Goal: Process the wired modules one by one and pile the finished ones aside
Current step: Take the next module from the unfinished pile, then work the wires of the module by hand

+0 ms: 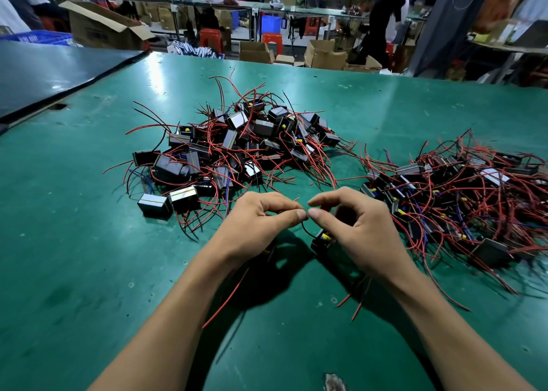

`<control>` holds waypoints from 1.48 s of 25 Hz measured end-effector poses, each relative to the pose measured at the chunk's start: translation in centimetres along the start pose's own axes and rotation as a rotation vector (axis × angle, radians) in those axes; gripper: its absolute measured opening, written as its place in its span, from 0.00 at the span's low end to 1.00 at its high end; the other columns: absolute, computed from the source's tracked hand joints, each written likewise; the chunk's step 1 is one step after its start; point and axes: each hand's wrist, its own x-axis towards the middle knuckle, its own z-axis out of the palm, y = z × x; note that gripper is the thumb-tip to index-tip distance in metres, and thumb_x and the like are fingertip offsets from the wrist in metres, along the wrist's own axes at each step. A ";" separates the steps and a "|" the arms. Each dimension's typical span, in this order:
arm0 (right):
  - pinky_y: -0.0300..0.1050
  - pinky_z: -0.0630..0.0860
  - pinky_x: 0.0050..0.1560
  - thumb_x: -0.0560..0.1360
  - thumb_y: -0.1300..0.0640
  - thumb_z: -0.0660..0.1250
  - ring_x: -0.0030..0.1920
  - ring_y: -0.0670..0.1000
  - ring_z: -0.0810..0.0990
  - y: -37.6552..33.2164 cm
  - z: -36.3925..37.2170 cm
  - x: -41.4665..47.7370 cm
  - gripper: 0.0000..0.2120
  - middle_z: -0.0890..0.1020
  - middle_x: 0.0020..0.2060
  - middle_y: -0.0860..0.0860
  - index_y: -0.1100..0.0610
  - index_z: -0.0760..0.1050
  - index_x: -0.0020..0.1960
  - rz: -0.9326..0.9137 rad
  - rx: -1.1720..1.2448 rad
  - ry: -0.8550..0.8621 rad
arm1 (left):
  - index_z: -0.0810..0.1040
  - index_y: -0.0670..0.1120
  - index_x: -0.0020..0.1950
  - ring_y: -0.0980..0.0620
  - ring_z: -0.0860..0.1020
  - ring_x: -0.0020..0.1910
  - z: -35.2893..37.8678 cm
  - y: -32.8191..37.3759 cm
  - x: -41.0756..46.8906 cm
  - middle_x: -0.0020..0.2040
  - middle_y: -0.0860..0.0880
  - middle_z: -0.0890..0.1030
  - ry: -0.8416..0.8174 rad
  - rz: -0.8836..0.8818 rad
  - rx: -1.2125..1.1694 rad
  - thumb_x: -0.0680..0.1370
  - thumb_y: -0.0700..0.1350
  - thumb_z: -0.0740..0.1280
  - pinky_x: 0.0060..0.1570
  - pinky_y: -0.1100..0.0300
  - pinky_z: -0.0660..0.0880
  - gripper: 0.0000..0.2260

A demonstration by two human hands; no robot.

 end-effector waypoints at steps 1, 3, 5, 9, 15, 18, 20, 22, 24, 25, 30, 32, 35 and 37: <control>0.36 0.69 0.34 0.73 0.60 0.76 0.29 0.44 0.72 0.1 -0.2 0.0 0.07 0.81 0.35 0.42 0.48 0.83 0.46 -0.063 -0.038 0.010 | 0.87 0.45 0.46 0.56 0.81 0.46 -0.1 0.0 0.0 0.45 0.48 0.84 -0.011 -0.012 -0.004 0.75 0.43 0.73 0.52 0.60 0.75 0.03; 0.37 0.70 0.35 0.72 0.62 0.77 0.31 0.45 0.74 0.3 -0.5 0.1 0.08 0.82 0.38 0.44 0.51 0.84 0.47 -0.162 -0.098 0.017 | 0.86 0.44 0.46 0.58 0.80 0.44 -0.1 0.1 -0.1 0.45 0.48 0.85 -0.041 -0.039 -0.012 0.75 0.42 0.73 0.51 0.63 0.74 0.03; 0.41 0.72 0.34 0.72 0.63 0.77 0.34 0.48 0.76 0.5 -0.5 0.1 0.07 0.82 0.39 0.47 0.54 0.85 0.47 -0.221 -0.124 0.006 | 0.86 0.44 0.44 0.58 0.79 0.43 -0.2 0.2 -0.1 0.44 0.47 0.84 -0.065 -0.061 -0.020 0.75 0.42 0.73 0.51 0.61 0.74 0.03; 0.52 0.76 0.34 0.74 0.58 0.74 0.37 0.53 0.80 0.9 -0.4 0.2 0.05 0.82 0.40 0.49 0.56 0.85 0.49 -0.311 -0.185 -0.016 | 0.87 0.46 0.43 0.54 0.79 0.44 -0.6 0.2 -0.1 0.43 0.47 0.84 -0.101 -0.100 -0.028 0.75 0.43 0.73 0.52 0.54 0.75 0.04; 0.38 0.71 0.36 0.76 0.55 0.72 0.33 0.43 0.74 0.2 -0.5 0.3 0.01 0.79 0.37 0.40 0.50 0.81 0.46 -0.223 -0.212 -0.100 | 0.86 0.43 0.45 0.51 0.80 0.45 -0.7 0.1 -0.2 0.45 0.44 0.83 -0.072 -0.054 -0.022 0.75 0.42 0.73 0.54 0.49 0.75 0.04; 0.39 0.67 0.35 0.78 0.58 0.70 0.31 0.45 0.70 0.0 0.2 0.3 0.07 0.75 0.30 0.41 0.51 0.79 0.42 0.081 0.000 -0.155 | 0.87 0.43 0.45 0.42 0.80 0.46 -0.2 -0.1 -0.1 0.44 0.45 0.83 -0.007 0.033 0.019 0.74 0.41 0.74 0.52 0.46 0.75 0.02; 0.41 0.66 0.37 0.79 0.59 0.68 0.32 0.45 0.68 -0.1 0.6 0.5 0.08 0.72 0.30 0.43 0.55 0.78 0.41 0.249 0.149 -0.166 | 0.87 0.44 0.44 0.50 0.81 0.44 0.3 -0.2 0.0 0.43 0.50 0.84 0.060 0.102 0.088 0.74 0.40 0.74 0.51 0.52 0.76 0.01; 0.43 0.66 0.39 0.80 0.59 0.67 0.33 0.45 0.68 -0.4 0.9 0.7 0.08 0.72 0.30 0.45 0.56 0.78 0.41 0.352 0.217 -0.157 | 0.87 0.46 0.44 0.57 0.81 0.43 0.7 -0.4 0.1 0.42 0.53 0.84 0.107 0.148 0.138 0.73 0.41 0.75 0.50 0.58 0.76 0.01; 0.39 0.67 0.38 0.79 0.59 0.68 0.32 0.44 0.69 -0.5 0.9 0.6 0.08 0.73 0.30 0.44 0.58 0.79 0.42 0.343 0.198 -0.125 | 0.87 0.48 0.44 0.58 0.81 0.40 0.7 -0.5 0.1 0.39 0.55 0.84 0.129 0.129 0.108 0.73 0.42 0.75 0.46 0.62 0.75 0.01; 0.36 0.68 0.37 0.79 0.58 0.69 0.32 0.42 0.70 -0.5 0.9 0.6 0.07 0.75 0.30 0.44 0.58 0.80 0.42 0.315 0.180 -0.102 | 0.86 0.50 0.44 0.58 0.80 0.38 0.6 -0.5 0.2 0.38 0.54 0.84 0.143 0.090 0.055 0.73 0.44 0.76 0.42 0.63 0.75 0.02; 0.32 0.71 0.32 0.70 0.53 0.77 0.30 0.43 0.74 -0.4 -0.2 0.3 0.08 0.81 0.32 0.47 0.58 0.84 0.44 0.336 0.246 -0.065 | 0.82 0.50 0.56 0.49 0.84 0.41 -0.9 -0.6 0.4 0.52 0.46 0.83 0.214 -0.123 -0.272 0.77 0.41 0.71 0.47 0.54 0.81 0.09; 0.32 0.70 0.29 0.66 0.50 0.78 0.28 0.43 0.75 -0.3 -0.7 0.3 0.12 0.82 0.31 0.50 0.58 0.84 0.43 0.365 0.294 -0.086 | 0.80 0.48 0.59 0.47 0.85 0.41 -1.2 -0.8 0.6 0.53 0.44 0.83 0.166 -0.211 -0.292 0.77 0.38 0.71 0.45 0.54 0.82 0.12; 0.36 0.73 0.31 0.65 0.48 0.77 0.32 0.46 0.78 -0.1 -1.4 0.2 0.14 0.85 0.36 0.56 0.57 0.84 0.45 0.405 0.314 -0.143 | 0.80 0.46 0.60 0.50 0.82 0.36 -1.2 -1.0 0.7 0.48 0.41 0.85 0.074 -0.327 -0.336 0.77 0.38 0.70 0.35 0.62 0.78 0.12; 0.39 0.76 0.36 0.67 0.49 0.76 0.36 0.48 0.80 0.1 -1.6 0.2 0.13 0.87 0.40 0.57 0.57 0.84 0.46 0.410 0.321 -0.170 | 0.80 0.43 0.58 0.50 0.82 0.34 -1.3 -1.0 0.7 0.46 0.40 0.86 0.008 -0.368 -0.392 0.77 0.36 0.70 0.32 0.62 0.77 0.10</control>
